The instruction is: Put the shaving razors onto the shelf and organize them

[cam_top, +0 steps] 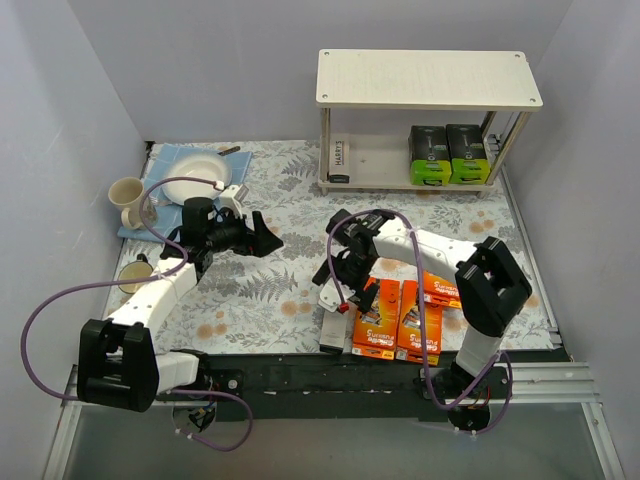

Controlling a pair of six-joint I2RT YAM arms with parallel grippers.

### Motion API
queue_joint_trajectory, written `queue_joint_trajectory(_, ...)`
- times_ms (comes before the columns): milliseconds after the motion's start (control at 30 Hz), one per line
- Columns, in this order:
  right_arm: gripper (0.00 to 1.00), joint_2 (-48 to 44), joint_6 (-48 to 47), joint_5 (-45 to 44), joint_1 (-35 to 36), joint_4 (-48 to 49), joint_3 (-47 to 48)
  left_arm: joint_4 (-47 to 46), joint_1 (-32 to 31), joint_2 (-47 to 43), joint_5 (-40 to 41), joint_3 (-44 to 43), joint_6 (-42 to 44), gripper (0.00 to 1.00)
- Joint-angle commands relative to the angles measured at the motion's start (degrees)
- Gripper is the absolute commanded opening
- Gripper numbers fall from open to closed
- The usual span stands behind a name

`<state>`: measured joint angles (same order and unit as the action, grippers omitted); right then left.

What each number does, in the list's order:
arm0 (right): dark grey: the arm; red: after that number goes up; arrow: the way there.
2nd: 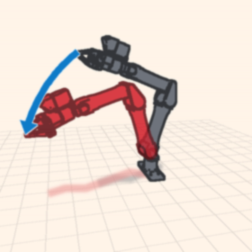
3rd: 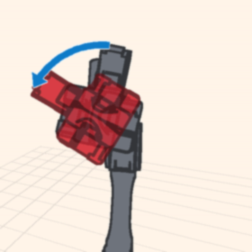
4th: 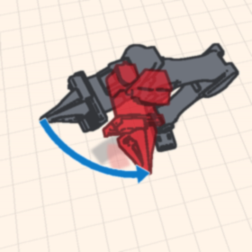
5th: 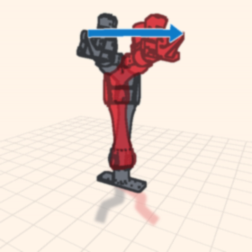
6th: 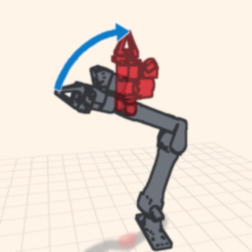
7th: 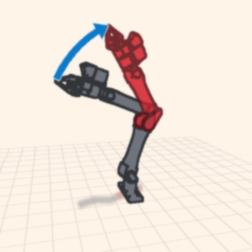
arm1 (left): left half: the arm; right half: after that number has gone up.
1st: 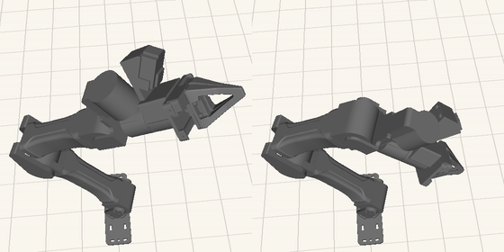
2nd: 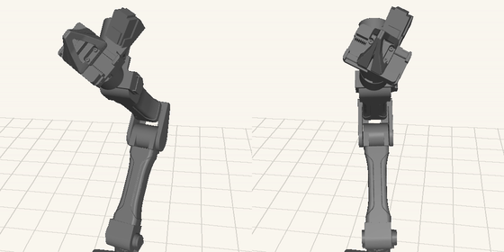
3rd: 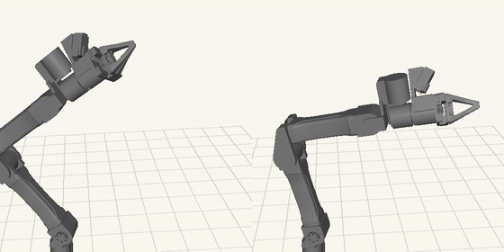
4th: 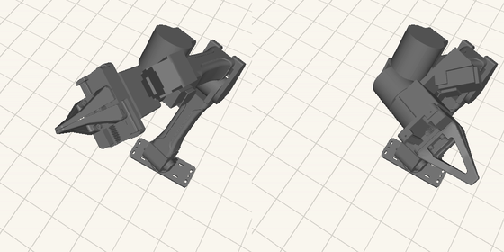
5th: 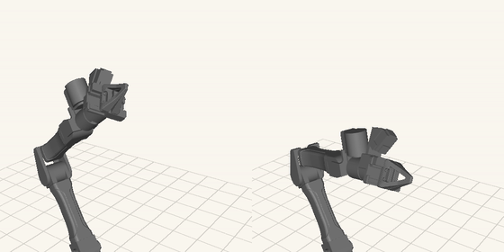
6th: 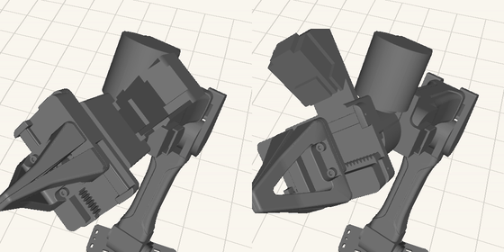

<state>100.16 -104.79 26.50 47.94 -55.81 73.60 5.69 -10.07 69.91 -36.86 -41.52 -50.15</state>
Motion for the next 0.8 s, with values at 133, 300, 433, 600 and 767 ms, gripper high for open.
queue_joint_trajectory(133,0.98,4.6,-3.31,-3.3,3.38,7.11,-1.8,-1.65,5.32,-2.67,-2.6,0.56,-2.58,0.79)
queue_joint_trajectory(300,0.75,8.82,3.25,-3.48,4.88,4.58,1.62,-1.48,6.46,-2.76,-2.16,0.74,-2.41,0.79)
queue_joint_trajectory(433,0.48,13.73,13.46,-2.07,3.57,-1.47,12.75,-1.03,6.46,-1.88,-3.12,-0.93,-0.83,0.78)
queue_joint_trajectory(600,0.42,19.97,25.85,7.74,-2.4,-13.93,25.78,-3.93,6.46,-3.2,-3.48,-4.79,-4.69,0.75)
queue_joint_trajectory(767,0.42,26.49,42.11,23.72,-11.54,-18.9,31.01,-2.88,6.55,-4.51,-3.65,-5.16,1.17,0.81)
